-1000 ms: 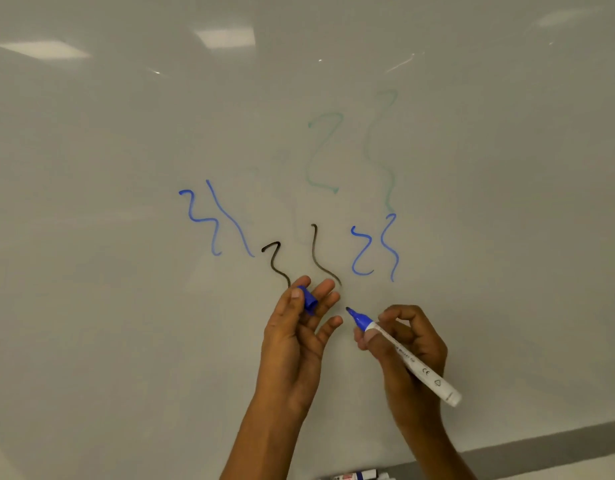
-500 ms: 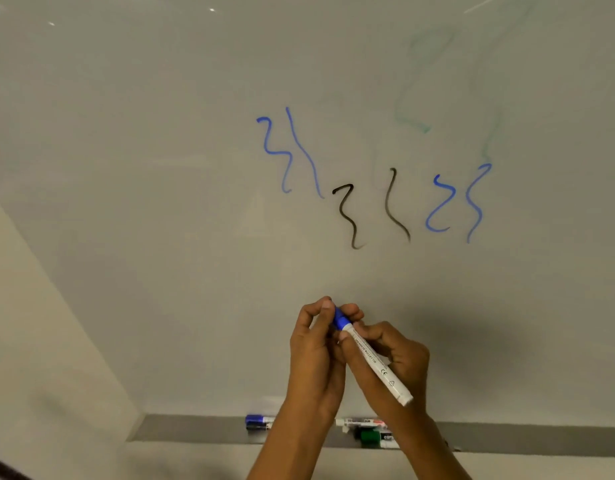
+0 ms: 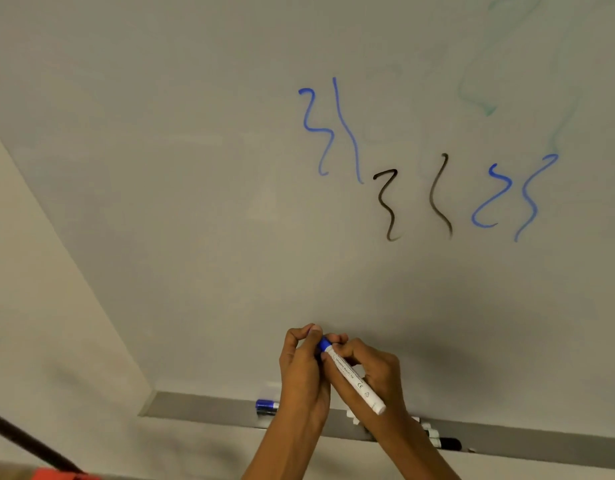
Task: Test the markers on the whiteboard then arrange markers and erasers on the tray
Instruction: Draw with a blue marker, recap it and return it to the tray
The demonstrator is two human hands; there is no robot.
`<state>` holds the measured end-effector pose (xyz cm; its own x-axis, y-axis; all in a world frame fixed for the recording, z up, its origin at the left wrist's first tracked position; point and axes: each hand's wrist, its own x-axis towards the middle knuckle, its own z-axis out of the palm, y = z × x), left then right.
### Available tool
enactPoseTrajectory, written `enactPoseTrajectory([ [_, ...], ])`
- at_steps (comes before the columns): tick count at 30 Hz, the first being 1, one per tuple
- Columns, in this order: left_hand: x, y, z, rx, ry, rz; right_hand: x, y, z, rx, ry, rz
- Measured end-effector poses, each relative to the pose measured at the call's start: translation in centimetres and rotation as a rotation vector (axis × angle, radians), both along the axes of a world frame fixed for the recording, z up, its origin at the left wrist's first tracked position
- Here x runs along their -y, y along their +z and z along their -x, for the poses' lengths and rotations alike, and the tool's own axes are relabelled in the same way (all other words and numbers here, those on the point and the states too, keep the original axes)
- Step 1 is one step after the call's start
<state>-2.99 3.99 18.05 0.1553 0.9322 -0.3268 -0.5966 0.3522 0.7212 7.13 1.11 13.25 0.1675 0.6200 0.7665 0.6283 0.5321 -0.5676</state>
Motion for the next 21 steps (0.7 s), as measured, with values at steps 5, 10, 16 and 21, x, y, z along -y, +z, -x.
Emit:
enactPoseTrajectory([
  [5, -1.8, -1.8, 1.2, -0.048, -0.01, 0.057, -1.4, 0.2, 0.8, -0.237, 0.113, 0.241],
  [10, -3.4, -6.6, 3.4, -0.234, 0.084, 0.14, -2.2, -2.9, 3.2, -0.789, 0.104, 0.651],
  [16, -5.0, -15.4, 7.6, -0.509, 0.199, 0.369, -2.2, -10.4, 5.8, -1.177, -0.198, 1.008],
  [21, -6.5, -20.2, 9.0, -0.802, 0.079, 0.38, -3.6, -14.4, 6.8, -1.001, -0.316, 1.165],
])
